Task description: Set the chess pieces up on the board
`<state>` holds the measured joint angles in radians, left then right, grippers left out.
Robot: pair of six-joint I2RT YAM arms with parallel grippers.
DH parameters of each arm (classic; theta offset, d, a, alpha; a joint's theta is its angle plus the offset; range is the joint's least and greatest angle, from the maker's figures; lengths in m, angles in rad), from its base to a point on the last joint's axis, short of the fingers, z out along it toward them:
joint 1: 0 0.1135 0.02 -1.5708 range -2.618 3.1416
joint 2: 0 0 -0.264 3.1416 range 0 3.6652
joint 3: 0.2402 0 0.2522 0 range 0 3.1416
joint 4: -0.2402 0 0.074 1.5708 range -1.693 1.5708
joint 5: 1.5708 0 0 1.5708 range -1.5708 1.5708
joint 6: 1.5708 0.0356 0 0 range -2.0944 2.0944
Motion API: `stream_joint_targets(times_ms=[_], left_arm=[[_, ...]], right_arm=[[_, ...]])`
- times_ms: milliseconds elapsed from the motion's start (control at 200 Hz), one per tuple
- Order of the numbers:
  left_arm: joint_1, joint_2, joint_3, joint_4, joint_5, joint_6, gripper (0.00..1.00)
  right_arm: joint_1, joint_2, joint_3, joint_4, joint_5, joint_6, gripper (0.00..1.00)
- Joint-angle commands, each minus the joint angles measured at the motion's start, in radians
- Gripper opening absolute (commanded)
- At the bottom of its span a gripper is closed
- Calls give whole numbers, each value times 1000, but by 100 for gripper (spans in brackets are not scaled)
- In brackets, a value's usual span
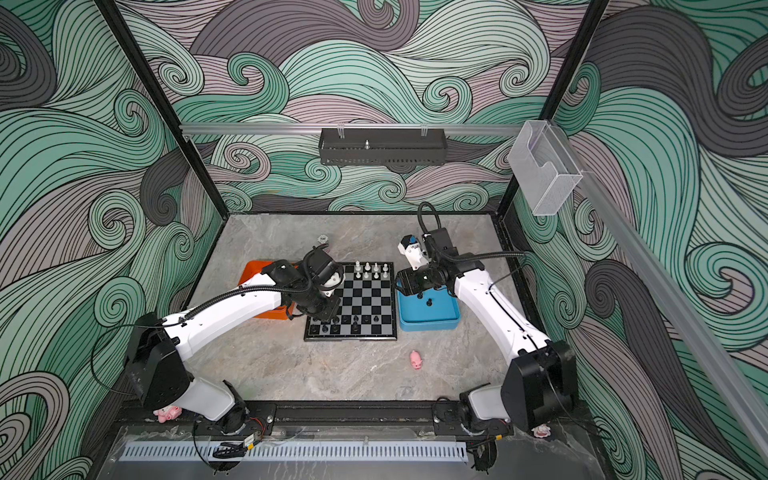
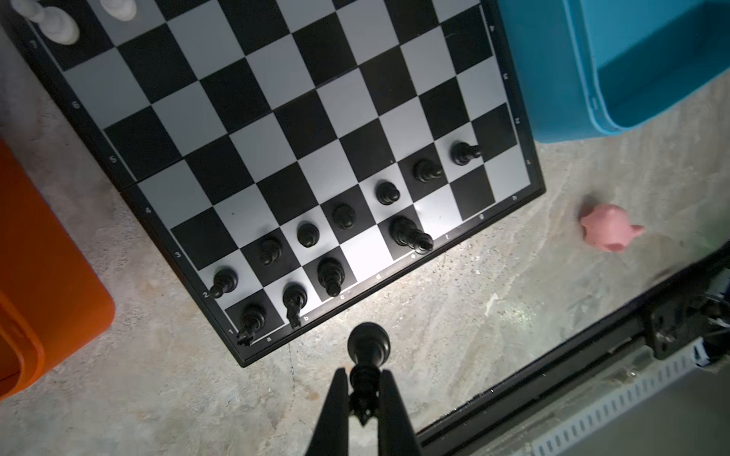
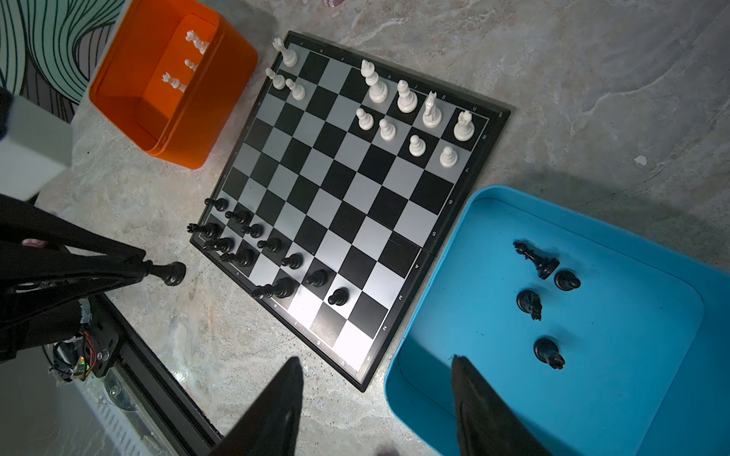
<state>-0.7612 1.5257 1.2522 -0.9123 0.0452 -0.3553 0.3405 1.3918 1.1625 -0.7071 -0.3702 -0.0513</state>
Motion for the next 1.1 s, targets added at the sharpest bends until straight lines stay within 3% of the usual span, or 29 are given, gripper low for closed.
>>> stream_joint_targets(times_ms=[0,1096], left_arm=[[-32,1,8,52,-98,-65,0],[-119,139,-55,160,-148,-158,0]], right_arm=[[-6,-13,-8,3,15,-15,61],[-12,-16,-20,5,27,-24,61]])
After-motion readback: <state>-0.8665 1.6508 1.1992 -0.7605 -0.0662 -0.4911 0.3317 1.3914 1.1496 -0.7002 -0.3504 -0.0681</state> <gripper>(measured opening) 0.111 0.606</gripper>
